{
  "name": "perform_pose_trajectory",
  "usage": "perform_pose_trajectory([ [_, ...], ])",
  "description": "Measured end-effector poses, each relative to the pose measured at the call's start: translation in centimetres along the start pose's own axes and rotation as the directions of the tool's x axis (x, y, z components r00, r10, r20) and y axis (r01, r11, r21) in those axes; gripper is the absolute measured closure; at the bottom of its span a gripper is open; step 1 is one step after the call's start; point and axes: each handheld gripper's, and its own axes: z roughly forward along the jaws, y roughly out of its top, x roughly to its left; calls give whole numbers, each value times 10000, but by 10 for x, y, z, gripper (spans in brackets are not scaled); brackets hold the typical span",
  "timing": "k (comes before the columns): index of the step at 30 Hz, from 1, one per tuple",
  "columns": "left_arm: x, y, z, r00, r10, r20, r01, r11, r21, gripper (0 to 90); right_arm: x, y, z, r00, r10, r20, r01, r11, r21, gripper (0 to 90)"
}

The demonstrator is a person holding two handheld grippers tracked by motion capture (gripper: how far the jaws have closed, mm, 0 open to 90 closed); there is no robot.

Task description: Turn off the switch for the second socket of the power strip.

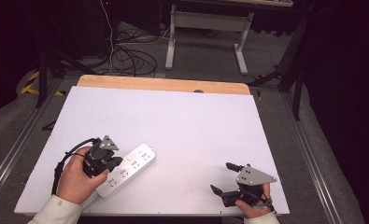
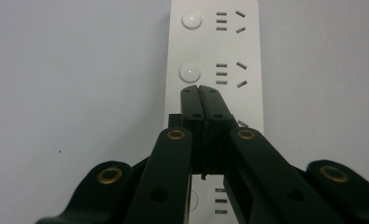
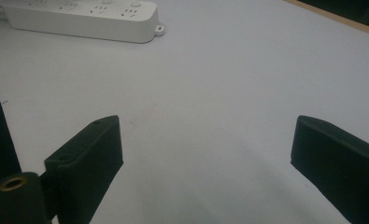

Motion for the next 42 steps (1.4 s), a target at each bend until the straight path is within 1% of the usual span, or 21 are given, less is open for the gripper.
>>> perform_pose_trajectory([
  [2, 0, 0, -1, 10000, 45, -4, -45, 10000, 15, 896, 0, 0, 0, 10000, -5, 15, 5, 10000, 6, 96],
  [5, -1, 0, -1, 9999, 34, 113, -34, 10000, -55, 860, 0, 0, 0, 10000, -2, 16, 2, 10000, 5, 96],
  [8, -1, 1, -3, 9998, 125, 140, -122, 9997, -187, 804, 0, 0, 0, 10000, 1, 9, -1, 10000, 14, 96],
  [9, -2, 0, -3, 9998, 9, 202, -3, 9995, -305, 780, 0, 0, 0, 10000, -16, 6, 16, 10000, 10, 96],
  [11, -3, -1, -5, 10000, -24, 57, 27, 9987, -509, 711, 0, 0, 0, 10000, -5, 17, 5, 10000, 2, 96],
  [13, -2, -3, -7, 9999, -114, 43, 118, 9943, -1060, 689, 0, 0, 0, 10000, 8, 13, -8, 10000, -10, 96],
  [14, -1, -4, -8, 9997, -116, 202, 145, 9890, -1469, 621, 0, -1, 0, 10000, 9, 10, -9, 10000, -11, 96],
  [15, -1, -4, -8, 9997, -116, 202, 145, 9890, -1469, 592, 0, -1, -1, 10000, 14, 12, -14, 10000, -12, 96],
  [16, -1, -5, -9, 9996, -115, 247, 154, 9867, -1618, 592, 0, -1, -1, 10000, 14, 12, -14, 10000, -12, 96],
  [19, 0, -8, -12, 9998, 35, 204, 10, 9763, -2166, 476, 0, 0, 0, 10000, 24, 21, -24, 10000, 14, 96],
  [20, 1, -8, -12, 9998, 124, 143, -86, 9702, -2422, 435, 0, 0, 0, 10000, 26, 6, -26, 10000, 9, 96],
  [21, 1, -9, -13, 9997, 219, 75, -192, 9649, -2621, 435, 0, 0, 0, 10000, 26, 6, -26, 10000, 9, 96],
  [22, 1, -9, -13, 9998, 208, 17, -194, 9598, -2799, 393, 0, 0, 0, 10000, 22, 2, -22, 10000, 16, 96],
  [25, 2, -10, -15, 9997, 148, 198, -80, 9513, -3082, 333, -1, 0, 0, 10000, 31, 19, -31, 10000, 28, 96],
  [29, 2, -11, -18, 9997, 150, 185, -85, 9500, -3120, 303, 0, -1, 0, 10000, 59, 25, -59, 10000, 7, 96],
  [30, 3, -11, -19, 9997, 206, 142, -150, 9487, -3157, 290, 0, 0, 0, 10000, 54, 33, -54, 10000, 10, 96],
  [33, 3, -13, -21, 9992, 262, 300, -146, 9414, -3371, 238, -1, -1, 0, 10000, 66, 26, -66, 10000, -4, 95],
  [34, 3, -14, -22, 9990, 374, 251, -264, 9379, -3459, 212, -1, -1, 0, 10000, 59, 27, -58, 10000, -12, 96],
  [35, 3, -15, -23, 9976, 651, 225, -530, 9346, -3518, 180, -1, -1, 0, 10000, 59, 23, -59, 10000, -23, 96],
  [36, 4, -16, -24, 9970, 735, 225, -603, 9296, -3636, 156, -1, -1, -1, 10000, 67, 17, -67, 10000, -16, 96],
  [42, 10, -25, -32, 9986, 515, -148, -524, 8809, -4704, 155, -1, -1, -1, 10000, 79, 22, -79, 10000, -7, 96],
])
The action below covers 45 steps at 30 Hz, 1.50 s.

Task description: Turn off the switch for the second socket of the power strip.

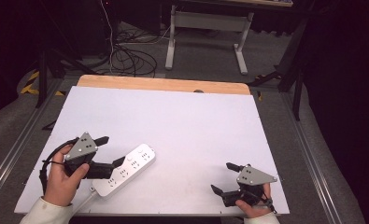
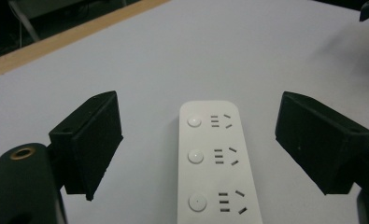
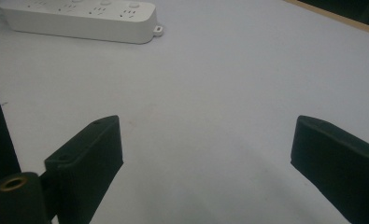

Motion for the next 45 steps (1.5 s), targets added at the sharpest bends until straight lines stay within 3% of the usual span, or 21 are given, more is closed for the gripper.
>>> perform_pose_trajectory([
  [5, 7, -10, -7, 9993, 165, 336, -143, 9979, -634, 117, 0, 0, 0, 10000, -6, 3, 6, 10000, -36, 96],
  [14, 17, -31, -18, 9977, 220, 645, -174, 9973, -719, 95, 0, 0, -1, 10000, -7, 4, 7, 10000, -51, 96],
  [19, 21, -43, -24, 9942, 526, 940, -448, 9955, -835, 76, 0, 0, -2, 10000, 48, 14, -48, 10000, -70, 96],
  [25, 23, -58, -31, 9929, 712, 948, -610, 9924, -1070, 68, 0, 0, -2, 10000, 42, 22, -42, 10000, -37, 96],
  [30, 24, -71, -34, 9928, 265, 1171, -150, 9951, -974, 71, 0, 0, -2, 10000, 33, 30, -33, 10000, -27, 96],
  [45, 25, -95, -39, 9987, 185, 481, -151, 9975, -688, 87, 0, -1, -2, 10000, 34, 30, -34, 10000, -56, 96],
])
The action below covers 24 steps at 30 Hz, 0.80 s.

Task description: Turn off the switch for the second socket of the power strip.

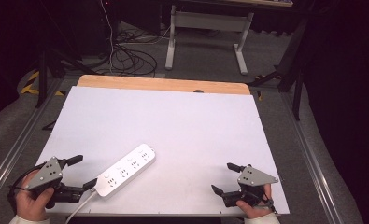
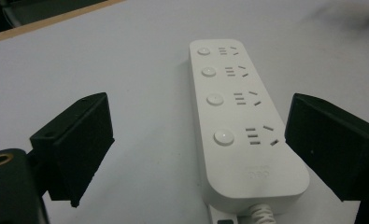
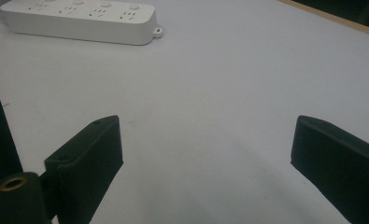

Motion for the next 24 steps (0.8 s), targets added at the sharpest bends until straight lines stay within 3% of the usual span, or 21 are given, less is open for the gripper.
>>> perform_pose_trajectory([
  [11, 3, -22, -7, 9997, -38, -240, 42, 9999, 160, 75, 0, 0, 0, 10000, 6, 12, -6, 10000, -10, 96],
  [21, 4, -24, -8, 9945, -991, -353, 985, 9949, -199, 66, -1, 0, 1, 10000, 51, -13, -51, 10000, -4, 95],
  [24, 4, -23, -7, 9962, -765, -406, 762, 9971, -90, 63, -1, 0, 1, 10000, 70, 11, -70, 10000, 17, 96],
])
